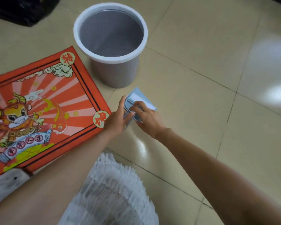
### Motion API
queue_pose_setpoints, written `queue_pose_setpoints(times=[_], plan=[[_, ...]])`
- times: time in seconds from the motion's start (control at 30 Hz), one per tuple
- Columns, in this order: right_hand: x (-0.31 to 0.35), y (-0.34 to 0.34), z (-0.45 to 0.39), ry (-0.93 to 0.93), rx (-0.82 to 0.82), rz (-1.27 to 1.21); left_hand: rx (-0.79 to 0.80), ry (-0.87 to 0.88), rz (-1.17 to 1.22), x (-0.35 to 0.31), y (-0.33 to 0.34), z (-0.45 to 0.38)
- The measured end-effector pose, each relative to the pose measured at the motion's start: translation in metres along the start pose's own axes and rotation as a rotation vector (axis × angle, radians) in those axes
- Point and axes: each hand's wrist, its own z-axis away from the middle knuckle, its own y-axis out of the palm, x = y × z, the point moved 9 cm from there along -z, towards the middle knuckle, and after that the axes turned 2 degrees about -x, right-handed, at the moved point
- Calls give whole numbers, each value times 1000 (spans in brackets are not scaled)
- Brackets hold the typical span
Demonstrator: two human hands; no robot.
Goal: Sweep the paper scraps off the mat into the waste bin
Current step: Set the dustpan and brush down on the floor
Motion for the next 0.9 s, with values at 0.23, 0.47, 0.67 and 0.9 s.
queue_pose_setpoints(times=[0.23, 0.47, 0.67, 0.9], plan=[[-14, 35, -14, 33, 74, 30, 60, -59, -64, 25, 19, -21], [-21, 66, -13, 46, 160, 67, 117, -147, 71, 50, 40, -26], [-27, 86, -15, 62, 203, 90, 130, -211, 34, 62, 56, -31], [-30, 97, -25, 109, 253, 119, 133, -228, 4, 68, 52, -29]])
